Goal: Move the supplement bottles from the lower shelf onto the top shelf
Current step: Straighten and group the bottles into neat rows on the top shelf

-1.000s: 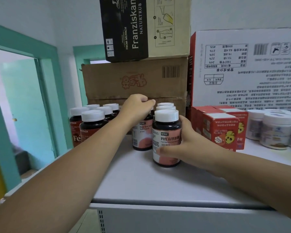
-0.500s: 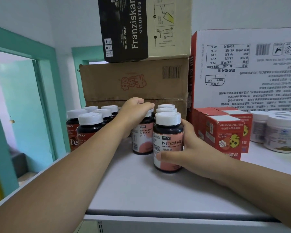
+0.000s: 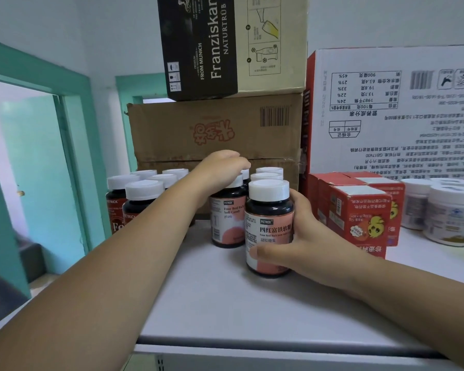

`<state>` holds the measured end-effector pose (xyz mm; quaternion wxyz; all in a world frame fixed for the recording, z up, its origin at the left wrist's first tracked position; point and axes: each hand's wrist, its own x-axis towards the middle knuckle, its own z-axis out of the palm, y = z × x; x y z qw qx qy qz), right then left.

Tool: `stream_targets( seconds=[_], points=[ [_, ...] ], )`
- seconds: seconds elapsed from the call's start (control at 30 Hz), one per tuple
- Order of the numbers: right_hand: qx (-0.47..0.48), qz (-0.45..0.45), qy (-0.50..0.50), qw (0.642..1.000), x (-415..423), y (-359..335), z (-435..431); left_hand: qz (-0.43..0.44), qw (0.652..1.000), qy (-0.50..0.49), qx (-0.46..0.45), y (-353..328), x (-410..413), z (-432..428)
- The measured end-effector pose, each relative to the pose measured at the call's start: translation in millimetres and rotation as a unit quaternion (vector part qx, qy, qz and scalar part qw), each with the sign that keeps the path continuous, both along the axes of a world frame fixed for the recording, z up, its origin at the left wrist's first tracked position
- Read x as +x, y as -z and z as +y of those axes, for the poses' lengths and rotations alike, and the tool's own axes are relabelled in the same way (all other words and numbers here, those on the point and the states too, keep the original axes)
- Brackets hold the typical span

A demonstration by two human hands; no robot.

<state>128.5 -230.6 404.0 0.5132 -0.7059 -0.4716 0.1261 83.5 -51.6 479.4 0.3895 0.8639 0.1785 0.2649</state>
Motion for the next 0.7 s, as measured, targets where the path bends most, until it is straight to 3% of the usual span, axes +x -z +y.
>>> stream_targets(
  seconds=[0.2,0.5,0.7],
  points=[
    [0.012,-0.013,0.002,1.0,2.6,3.9,2.8,0.051,0.997,0.006,0.053,-2.1,2.7,4.2],
    [0.013,-0.013,0.013,1.0,2.7,4.0,2.6,0.038,0.996,-0.003,0.077,1.6,4.9,4.6],
    [0.006,-0.013,0.015,1.0,1.9,2.7,2.6,0.028,0.99,0.04,0.134,0.9,1.4,7.4]
  ],
)
